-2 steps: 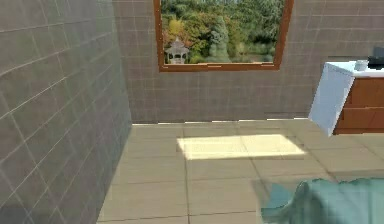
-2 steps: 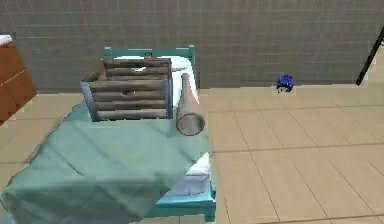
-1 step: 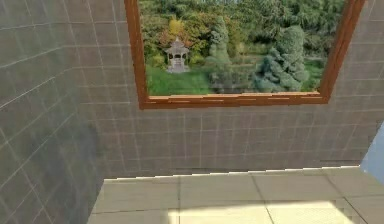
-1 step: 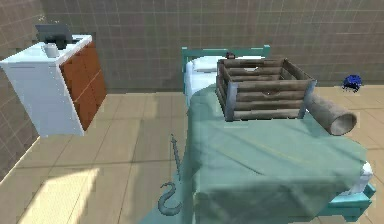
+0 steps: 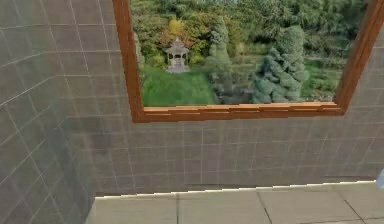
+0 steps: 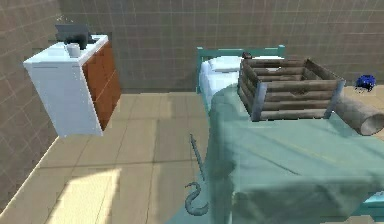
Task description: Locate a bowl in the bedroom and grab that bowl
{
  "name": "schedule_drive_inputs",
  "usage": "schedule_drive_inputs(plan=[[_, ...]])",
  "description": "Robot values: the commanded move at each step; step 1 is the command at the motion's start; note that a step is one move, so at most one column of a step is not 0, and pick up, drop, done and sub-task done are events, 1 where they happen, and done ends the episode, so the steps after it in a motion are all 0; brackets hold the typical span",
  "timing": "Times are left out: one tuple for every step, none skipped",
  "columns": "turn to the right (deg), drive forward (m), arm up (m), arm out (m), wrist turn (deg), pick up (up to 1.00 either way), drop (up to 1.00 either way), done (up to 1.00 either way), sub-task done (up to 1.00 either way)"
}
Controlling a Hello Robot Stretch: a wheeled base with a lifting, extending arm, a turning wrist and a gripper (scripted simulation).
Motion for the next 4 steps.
schedule_drive_inputs(plan=[[36.0,0.00,0.00,0.00,0.0,0.00,0.00,0.00,0.00],[3.0,0.00,0.00,0.00,0.0,0.00,0.00,0.00,0.00],[0.0,0.85,0.00,0.00,0.0,0.00,0.00,0.00,0.00],[45.0,0.00,0.00,0.00,0.0,0.00,0.00,0.00,0.00]])
